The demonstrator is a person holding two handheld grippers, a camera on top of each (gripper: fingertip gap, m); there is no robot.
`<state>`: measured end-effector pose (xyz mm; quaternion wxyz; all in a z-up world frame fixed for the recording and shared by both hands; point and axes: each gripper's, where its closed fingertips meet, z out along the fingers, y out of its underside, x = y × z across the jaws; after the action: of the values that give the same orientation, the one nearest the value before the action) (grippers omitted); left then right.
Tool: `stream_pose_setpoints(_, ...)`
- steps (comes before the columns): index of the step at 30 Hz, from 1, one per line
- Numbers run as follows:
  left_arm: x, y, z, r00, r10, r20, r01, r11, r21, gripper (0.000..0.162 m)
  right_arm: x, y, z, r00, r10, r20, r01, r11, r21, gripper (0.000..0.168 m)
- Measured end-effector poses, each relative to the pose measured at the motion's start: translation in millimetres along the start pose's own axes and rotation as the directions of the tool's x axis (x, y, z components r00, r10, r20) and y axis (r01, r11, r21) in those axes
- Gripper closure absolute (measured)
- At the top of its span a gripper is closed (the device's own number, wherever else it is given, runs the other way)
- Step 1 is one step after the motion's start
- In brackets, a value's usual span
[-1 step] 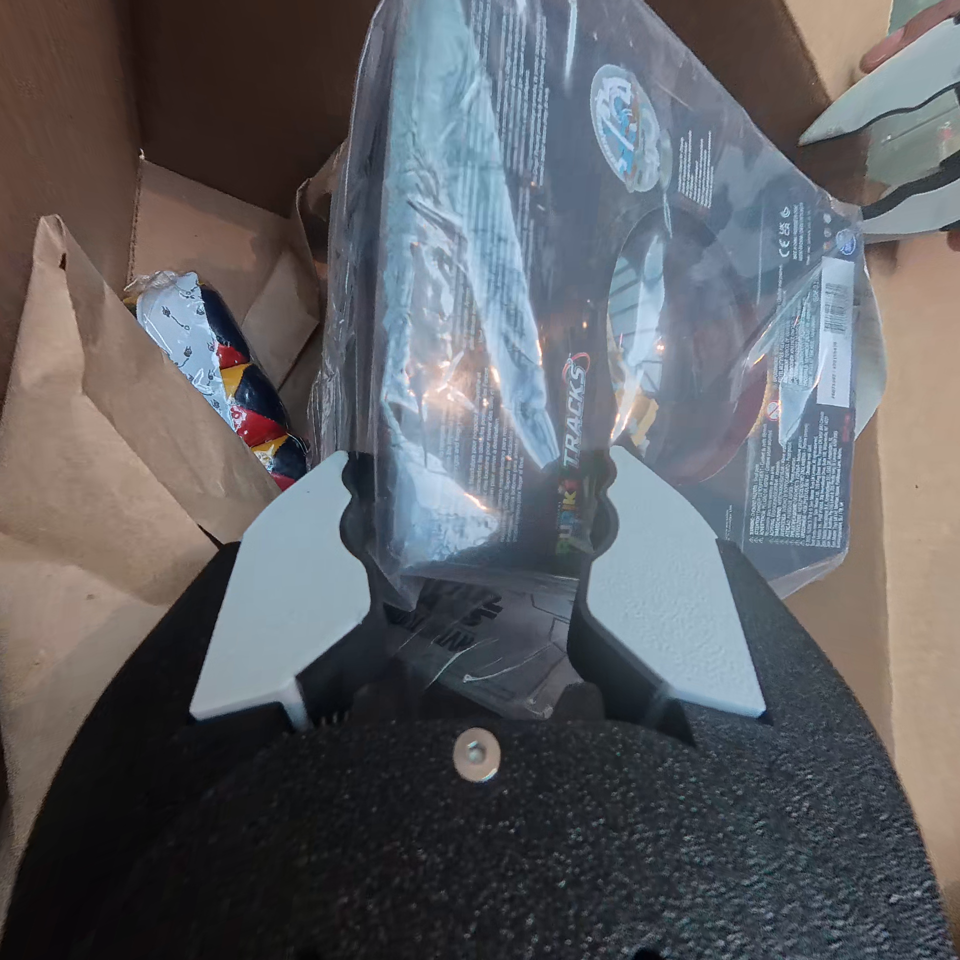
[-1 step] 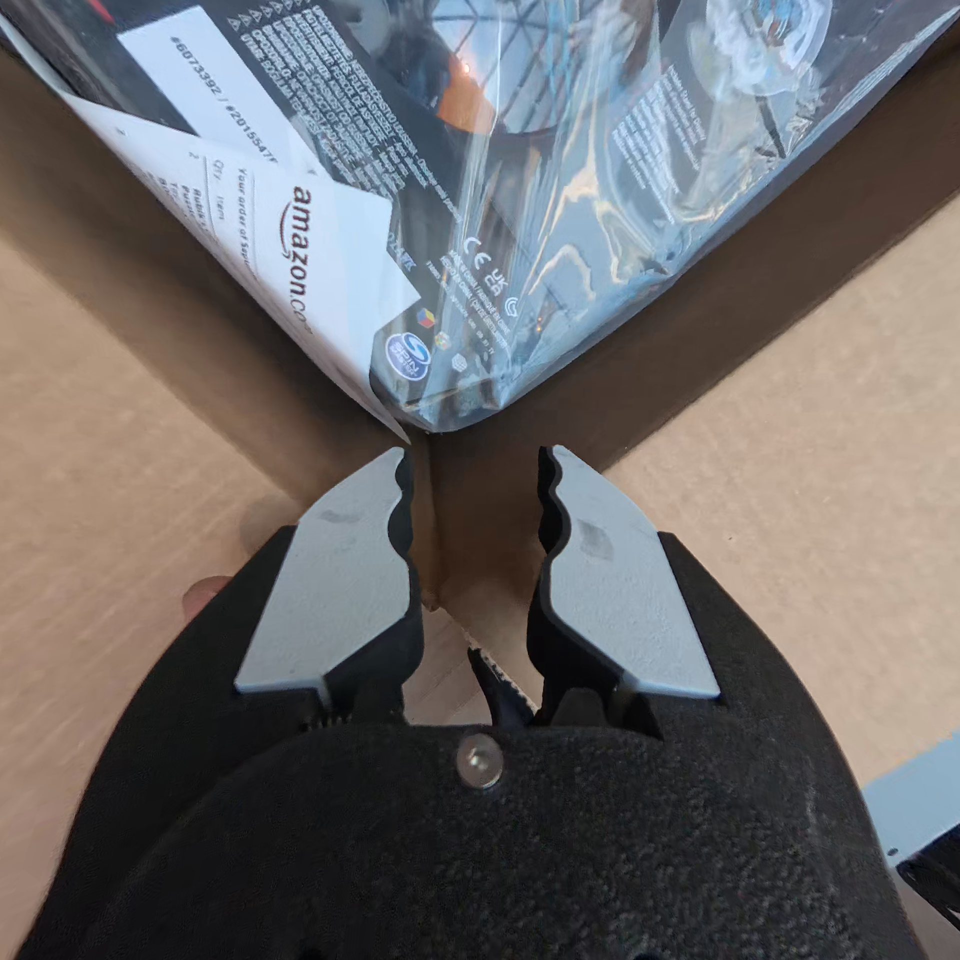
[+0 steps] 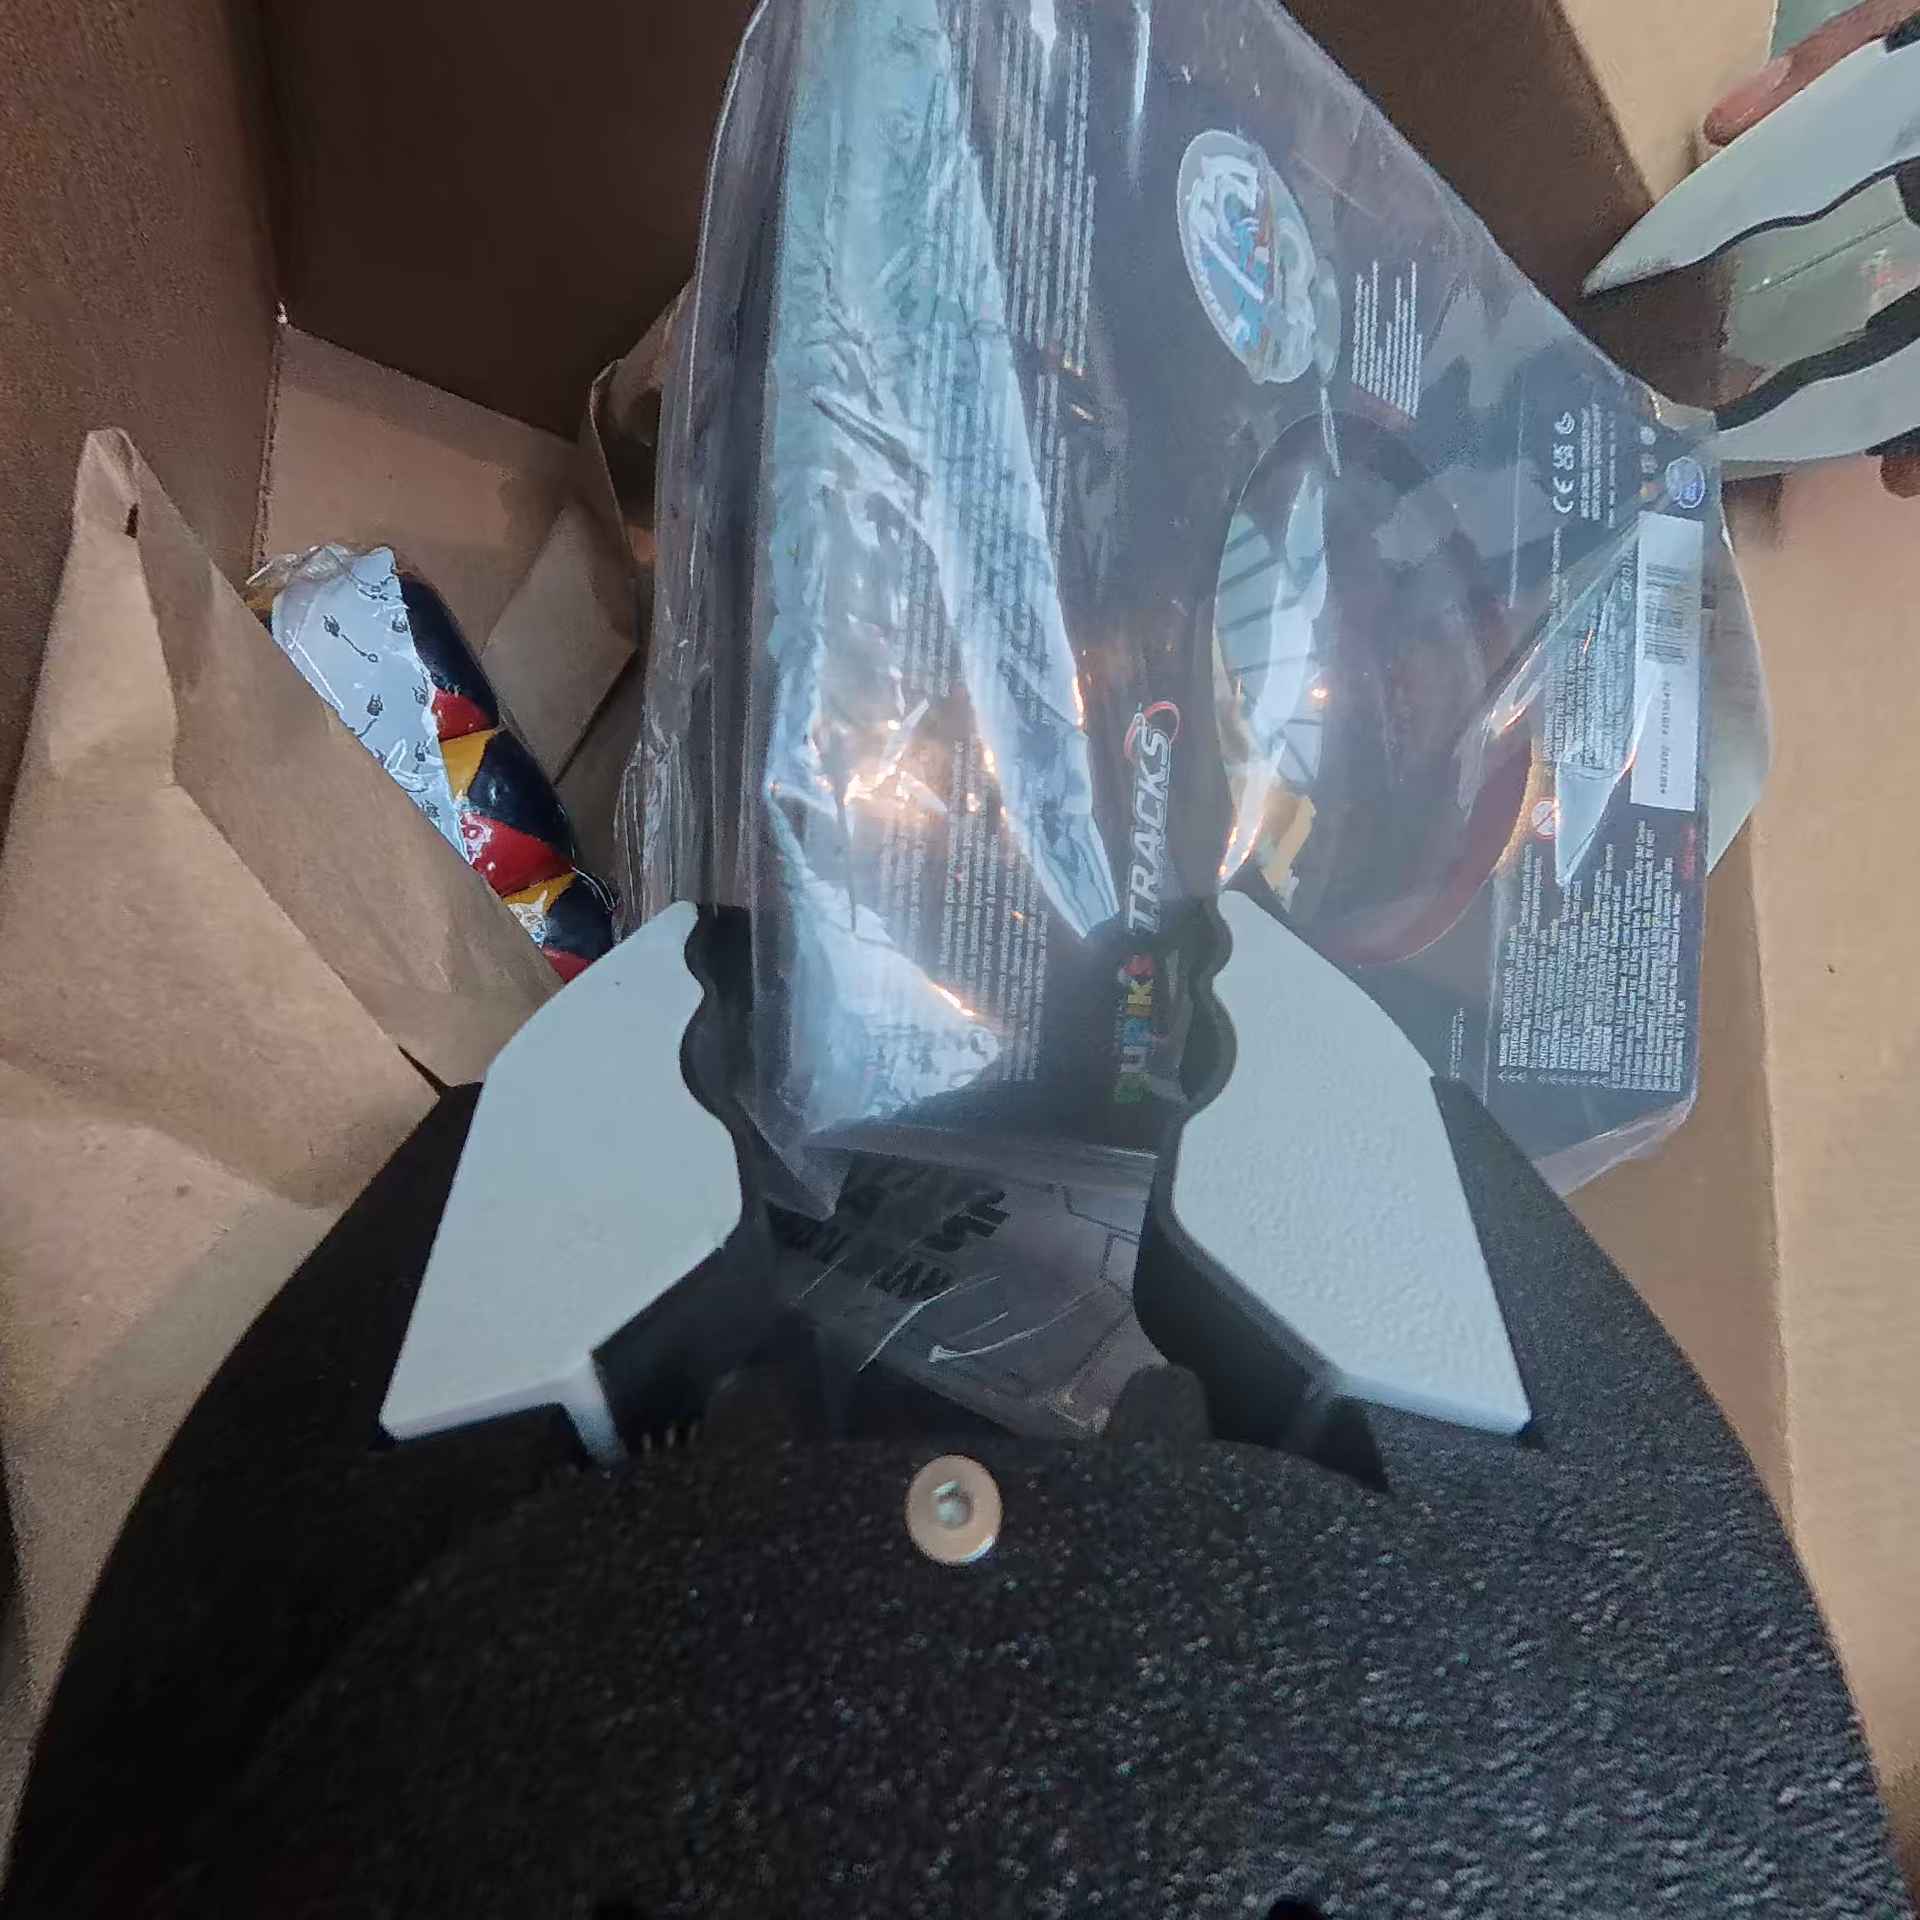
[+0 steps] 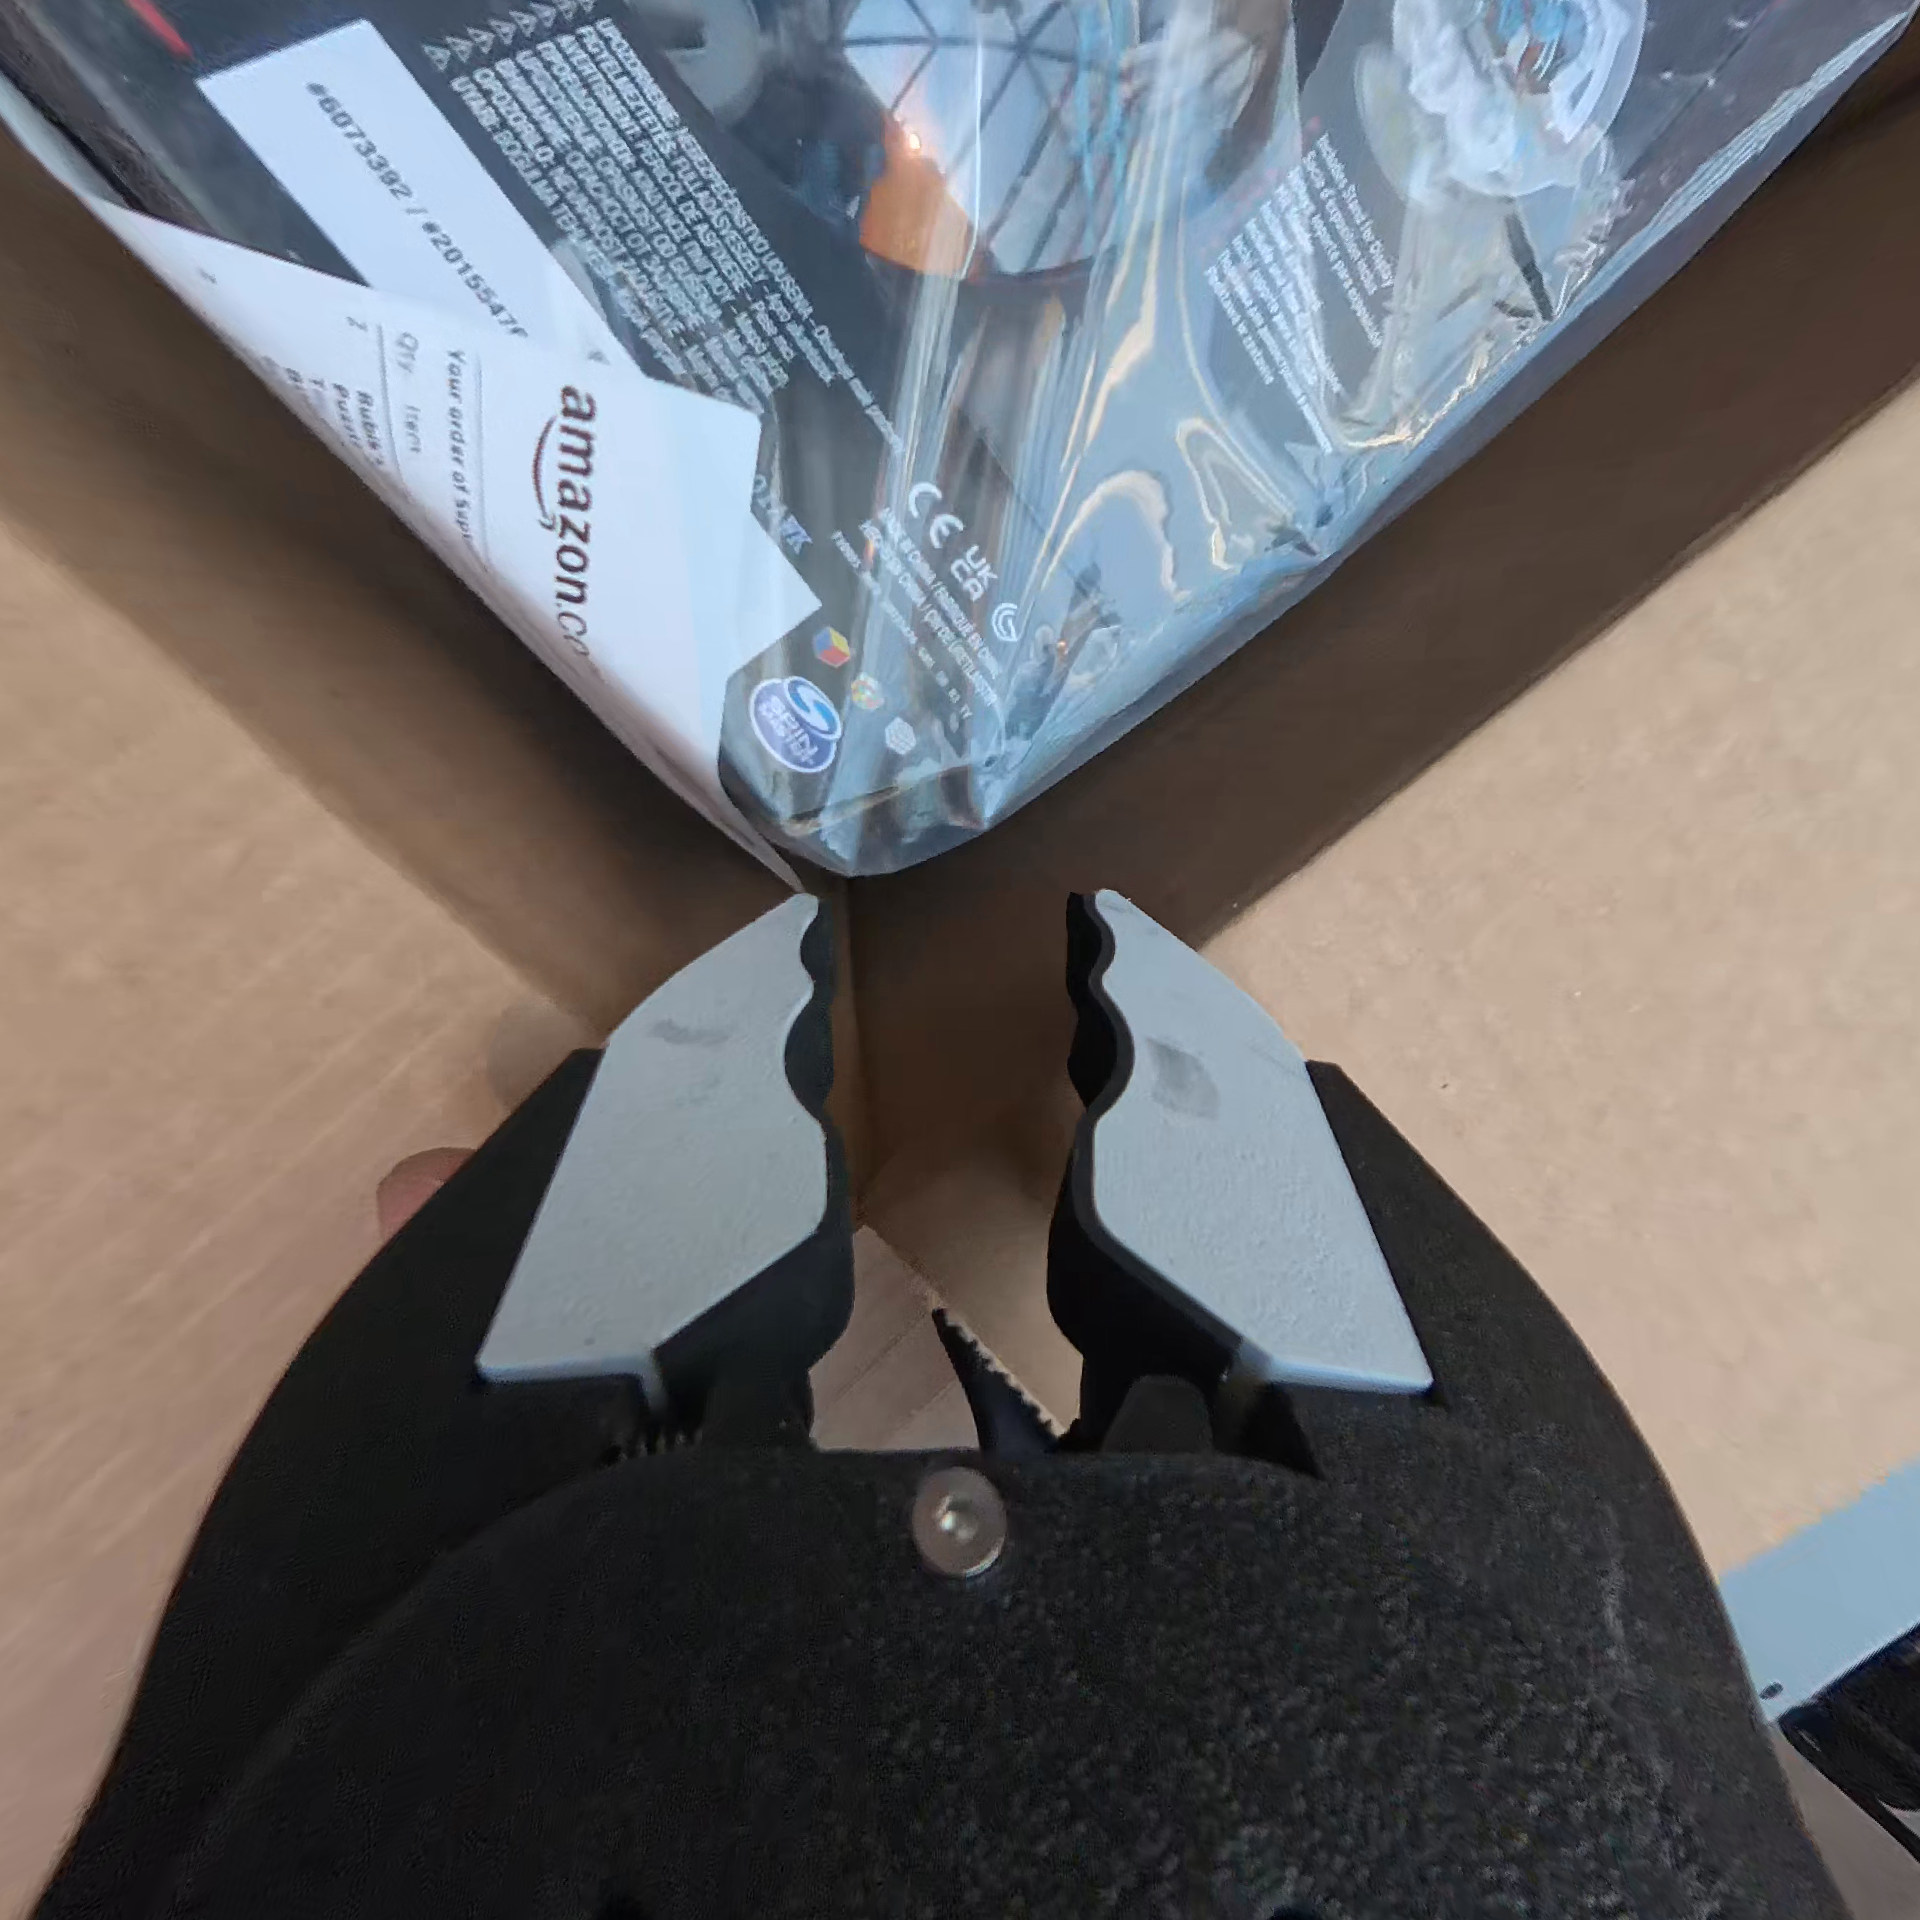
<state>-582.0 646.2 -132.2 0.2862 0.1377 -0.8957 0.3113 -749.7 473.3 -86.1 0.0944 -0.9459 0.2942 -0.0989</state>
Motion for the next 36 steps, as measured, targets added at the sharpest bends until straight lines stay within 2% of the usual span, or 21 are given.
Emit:
stream_pose_setpoints(7, -5, 4, -1, 0.999, -0.020, -0.030, 0.020, 1.000, 0.017, 0.077, 19, -12, 12, 0.993, -0.060, -0.098, 0.057, 0.998, -0.031, 0.120)
stream_pose_setpoints(14, -8, 4, -1, 0.999, -0.012, -0.039, 0.013, 1.000, 0.020, 0.077, 11, -15, 10, 0.962, -0.191, -0.196, 0.169, 0.978, -0.119, 0.105)
stream_pose_setpoints(18, -12, 5, -1, 0.998, -0.047, -0.053, 0.048, 0.998, 0.027, 0.077, -14, -45, -6, 0.974, -0.172, -0.146, 0.182, 0.981, 0.060, 0.100)
stream_pose_setpoints(20, -13, 5, -1, 0.997, -0.046, -0.056, 0.048, 0.998, 0.031, 0.077, -21, -54, -14, 0.975, -0.178, -0.130, 0.191, 0.976, 0.102, 0.099)
stream_pose_setpoints(22, -12, 5, -1, 0.998, -0.044, -0.055, 0.046, 0.998, 0.030, 0.077, -22, -60, -24, 0.982, -0.150, -0.115, 0.166, 0.976, 0.142, 0.096)
stream_pose_setpoints(25, -12, 5, -1, 0.998, -0.045, -0.054, 0.046, 0.998, 0.033, 0.077, -10, -63, -36, 0.996, -0.031, -0.078, 0.047, 0.976, 0.212, 0.093)
stream_pose_setpoints(28, -12, 5, -1, 0.997, -0.044, -0.057, 0.046, 0.998, 0.034, 0.077, 7, -40, -24, 0.996, 0.059, -0.062, -0.050, 0.989, 0.138, 0.086)
stream_pose_setpoints(31, -12, 5, -1, 0.997, -0.043, -0.059, 0.045, 0.998, 0.035, 0.077, 12, -26, -16, 0.994, 0.080, -0.073, -0.071, 0.992, 0.107, 0.083)
stream_pose_setpoints(34, -12, 5, 0, 0.997, -0.040, -0.062, 0.042, 0.998, 0.037, 0.077, 23, -37, -38, 0.984, 0.169, -0.060, -0.149, 0.957, 0.248, 0.091)
stream_pose_setpoints(36, -12, 5, 0, 0.997, -0.038, -0.065, 0.041, 0.998, 0.038, 0.077, 33, -39, -46, 0.978, 0.191, -0.084, -0.161, 0.948, 0.276, 0.093)
